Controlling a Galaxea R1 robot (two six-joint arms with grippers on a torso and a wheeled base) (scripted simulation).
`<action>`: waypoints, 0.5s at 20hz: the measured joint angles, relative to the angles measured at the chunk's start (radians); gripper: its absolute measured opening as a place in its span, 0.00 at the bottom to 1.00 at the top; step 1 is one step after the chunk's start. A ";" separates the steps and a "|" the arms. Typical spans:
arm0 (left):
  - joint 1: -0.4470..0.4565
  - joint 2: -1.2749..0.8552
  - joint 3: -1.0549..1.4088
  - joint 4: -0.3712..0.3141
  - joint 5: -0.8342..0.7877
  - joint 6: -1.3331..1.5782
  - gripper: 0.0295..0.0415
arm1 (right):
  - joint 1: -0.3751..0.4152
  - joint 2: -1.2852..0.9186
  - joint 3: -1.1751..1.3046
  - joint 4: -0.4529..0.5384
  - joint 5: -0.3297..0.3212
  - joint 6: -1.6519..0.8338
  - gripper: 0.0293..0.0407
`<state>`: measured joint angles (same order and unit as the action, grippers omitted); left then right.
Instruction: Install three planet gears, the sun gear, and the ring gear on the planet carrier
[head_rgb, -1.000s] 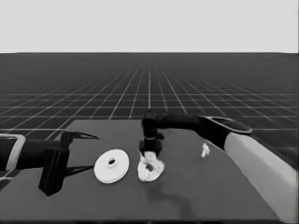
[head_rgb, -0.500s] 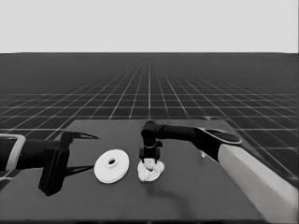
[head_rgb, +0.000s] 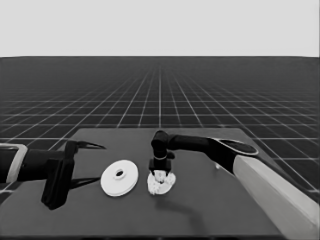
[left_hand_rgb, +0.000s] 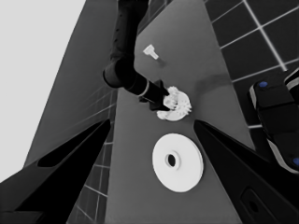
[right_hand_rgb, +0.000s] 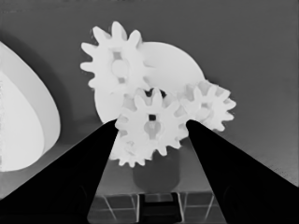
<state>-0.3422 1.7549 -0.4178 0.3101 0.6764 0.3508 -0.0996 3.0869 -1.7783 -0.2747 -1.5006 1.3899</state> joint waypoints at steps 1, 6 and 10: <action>0.000 0.000 0.000 0.000 0.000 0.000 0.75 | -0.001 0.000 0.000 0.000 0.000 0.010 0.14; 0.000 0.000 0.000 0.000 0.000 0.000 0.75 | -0.004 -0.001 -0.001 0.000 0.000 0.063 0.14; 0.000 0.000 0.000 0.000 0.000 0.000 0.75 | -0.004 -0.001 -0.001 0.000 0.000 0.105 0.14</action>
<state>-0.3422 1.7549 -0.4178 0.3101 0.6764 0.3508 -0.1038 3.0856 -1.7793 -0.2748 -1.5005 1.4944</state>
